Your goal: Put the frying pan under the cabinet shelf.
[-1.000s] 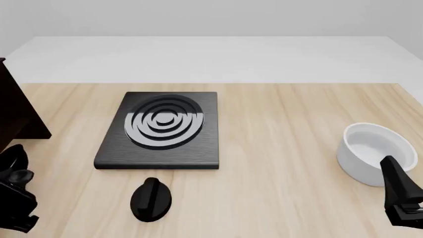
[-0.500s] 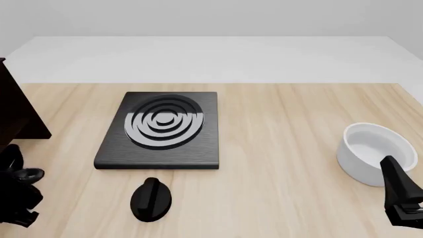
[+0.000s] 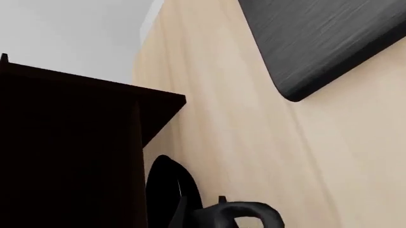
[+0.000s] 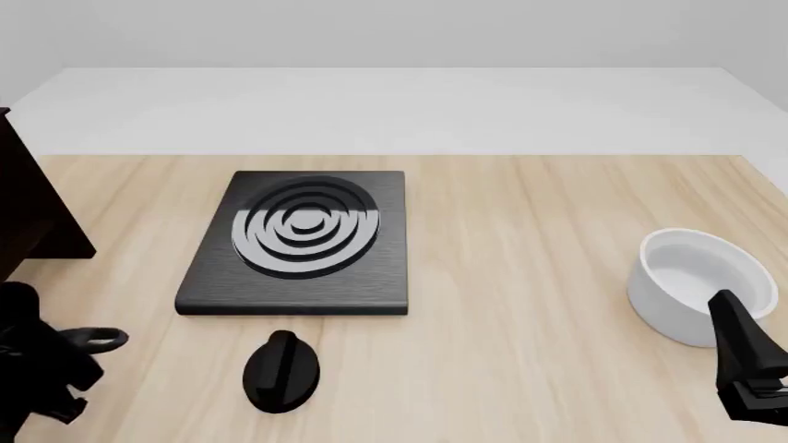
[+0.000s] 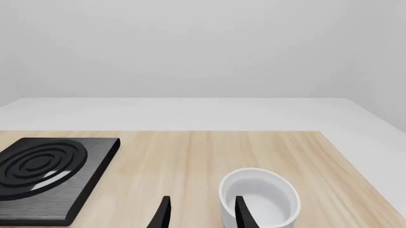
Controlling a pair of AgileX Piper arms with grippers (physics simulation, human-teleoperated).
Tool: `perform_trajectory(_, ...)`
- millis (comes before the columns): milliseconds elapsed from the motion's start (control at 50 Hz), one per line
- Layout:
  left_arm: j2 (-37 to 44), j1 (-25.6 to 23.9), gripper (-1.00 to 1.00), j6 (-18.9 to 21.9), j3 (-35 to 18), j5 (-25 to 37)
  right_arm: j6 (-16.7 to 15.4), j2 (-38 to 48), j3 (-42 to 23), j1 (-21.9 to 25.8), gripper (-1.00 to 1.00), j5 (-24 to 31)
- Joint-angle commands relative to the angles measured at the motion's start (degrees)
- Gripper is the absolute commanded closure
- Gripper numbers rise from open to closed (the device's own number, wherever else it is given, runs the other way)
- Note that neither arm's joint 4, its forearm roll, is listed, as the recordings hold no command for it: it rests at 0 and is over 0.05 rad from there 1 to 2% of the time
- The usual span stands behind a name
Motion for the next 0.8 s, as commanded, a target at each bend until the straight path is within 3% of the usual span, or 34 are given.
perform_trajectory(20,7.26,5.35,1.0,1.58,0.9,-4.1,0.0,0.01,0.0,0.01,-1.0,0.0)
perform_trajectory(620,6.99,3.32,1.0,0.35,0.9,-4.02,-0.02,0.02,0.0,0.01,-1.0,-0.01)
perform_trajectory(640,7.36,3.15,-1.0,0.58,0.9,-4.04,-0.02,-0.01,0.0,0.0,-1.0,0.0)
perform_trajectory(800,8.13,2.38,-1.0,2.11,0.9,-3.37,0.01,0.0,0.0,0.01,-1.0,0.0)
